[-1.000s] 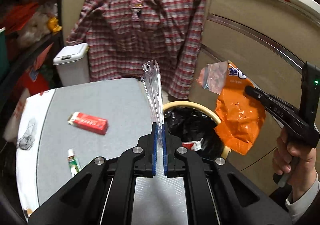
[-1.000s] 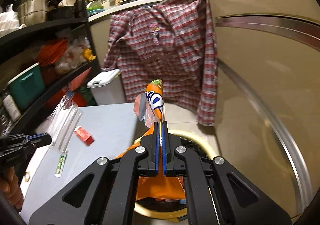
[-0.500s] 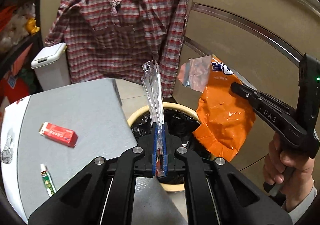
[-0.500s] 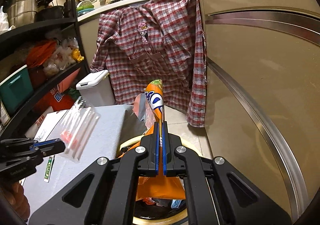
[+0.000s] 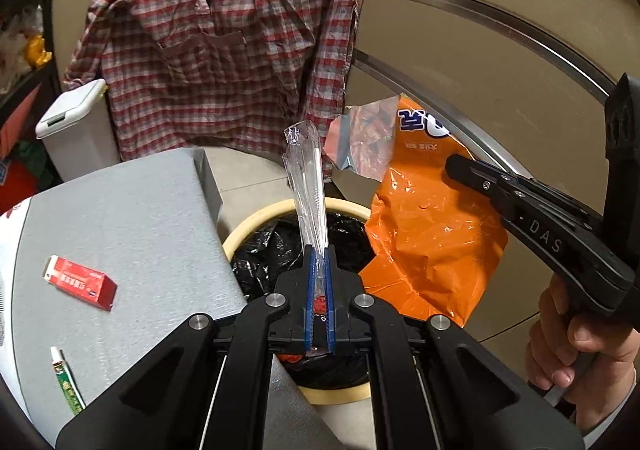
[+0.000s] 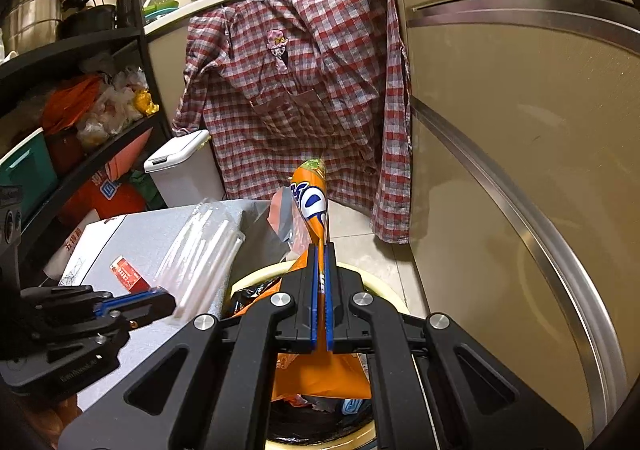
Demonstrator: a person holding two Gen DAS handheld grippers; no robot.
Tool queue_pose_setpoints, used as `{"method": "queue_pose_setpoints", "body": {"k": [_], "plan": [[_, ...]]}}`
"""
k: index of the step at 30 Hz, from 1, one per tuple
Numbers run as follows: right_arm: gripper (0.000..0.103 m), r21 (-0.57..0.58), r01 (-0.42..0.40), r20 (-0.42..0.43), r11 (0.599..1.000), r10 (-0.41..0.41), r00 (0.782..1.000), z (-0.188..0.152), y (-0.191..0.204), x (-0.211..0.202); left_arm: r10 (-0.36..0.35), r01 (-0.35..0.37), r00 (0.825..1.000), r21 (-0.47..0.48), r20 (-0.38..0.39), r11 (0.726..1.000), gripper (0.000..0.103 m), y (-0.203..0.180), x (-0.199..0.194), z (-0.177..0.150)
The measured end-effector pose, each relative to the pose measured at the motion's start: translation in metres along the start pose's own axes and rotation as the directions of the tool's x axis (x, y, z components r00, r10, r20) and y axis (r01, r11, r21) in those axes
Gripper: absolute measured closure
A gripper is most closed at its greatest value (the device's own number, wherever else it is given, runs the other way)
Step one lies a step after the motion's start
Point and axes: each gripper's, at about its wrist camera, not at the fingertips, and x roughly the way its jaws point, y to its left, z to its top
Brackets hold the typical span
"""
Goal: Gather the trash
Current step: 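Carry the straws in the left tool and orange bag in the right tool over the bin, then open both tools to drop the straws and orange bag into the bin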
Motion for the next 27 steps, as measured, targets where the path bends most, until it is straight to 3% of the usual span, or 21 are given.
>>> {"method": "queue_pose_setpoints", "body": {"k": [5,12,21,25,27], "plan": [[0.095,0.007,0.004,-0.01,1.0,-0.004,1.0,0.0,0.0,0.005,-0.002,0.002,1.0,0.004,-0.009,1.0,0.098,-0.002,0.008,0.003],[0.074,0.028,0.0,-0.03,1.0,0.001,1.0,-0.003,-0.004,0.009,0.013,-0.014,1.0,-0.013,-0.018,1.0,0.097,0.004,0.012,0.005],[0.073,0.02,-0.008,-0.029,1.0,0.009,1.0,-0.003,-0.002,0.01,0.011,-0.011,1.0,-0.021,-0.014,1.0,0.097,0.006,0.009,0.004],[0.073,0.021,-0.007,-0.023,1.0,0.008,1.0,-0.001,-0.003,0.009,0.017,-0.017,1.0,-0.019,-0.006,1.0,0.087,0.009,0.002,0.004],[0.073,0.027,-0.006,-0.017,1.0,0.007,1.0,-0.001,-0.003,0.007,0.013,-0.013,1.0,-0.021,0.0,1.0,0.067,0.01,-0.001,0.005]]}}
